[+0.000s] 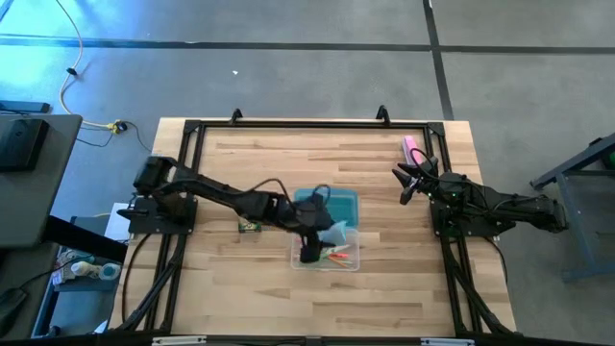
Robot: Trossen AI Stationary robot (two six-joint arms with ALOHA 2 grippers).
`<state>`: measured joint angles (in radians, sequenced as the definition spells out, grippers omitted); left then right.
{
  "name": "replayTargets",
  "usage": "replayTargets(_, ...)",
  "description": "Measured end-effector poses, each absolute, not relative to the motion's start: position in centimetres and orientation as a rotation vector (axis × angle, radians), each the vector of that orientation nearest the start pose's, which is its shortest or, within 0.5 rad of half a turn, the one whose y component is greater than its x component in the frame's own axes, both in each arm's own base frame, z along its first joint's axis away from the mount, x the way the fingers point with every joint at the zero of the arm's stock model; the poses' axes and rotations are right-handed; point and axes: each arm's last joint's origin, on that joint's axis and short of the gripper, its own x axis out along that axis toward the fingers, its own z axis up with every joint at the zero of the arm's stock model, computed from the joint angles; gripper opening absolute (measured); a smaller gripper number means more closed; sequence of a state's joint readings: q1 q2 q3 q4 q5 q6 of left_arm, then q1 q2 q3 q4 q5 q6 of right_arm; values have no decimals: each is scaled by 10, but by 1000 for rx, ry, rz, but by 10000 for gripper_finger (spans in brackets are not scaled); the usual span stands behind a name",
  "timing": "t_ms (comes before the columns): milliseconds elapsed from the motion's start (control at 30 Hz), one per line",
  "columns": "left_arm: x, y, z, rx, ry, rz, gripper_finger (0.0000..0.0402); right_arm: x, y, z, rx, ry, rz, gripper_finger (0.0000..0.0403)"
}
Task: Pack school essentials
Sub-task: Put the blue sticky note into the blue supply box, then put the yellow crayon box into the blue supply box
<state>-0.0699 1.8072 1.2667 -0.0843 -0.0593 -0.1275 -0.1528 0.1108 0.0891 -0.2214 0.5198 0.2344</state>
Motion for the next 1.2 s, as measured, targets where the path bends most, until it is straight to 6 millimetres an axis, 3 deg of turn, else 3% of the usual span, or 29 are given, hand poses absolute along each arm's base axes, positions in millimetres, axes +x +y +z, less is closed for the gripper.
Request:
replayTargets(233, 426, -36, 210, -101, 739, 7, 289, 91, -29, 165, 179, 164, -694, 126)
replayTargets(633, 441, -36, 176, -231, 973, 44, 307, 91, -28, 165, 179, 164, -692, 126)
replayTargets(1200, 439, -33, 179, -280, 994, 56, 398, 91, -28, 165, 180, 165, -689, 126)
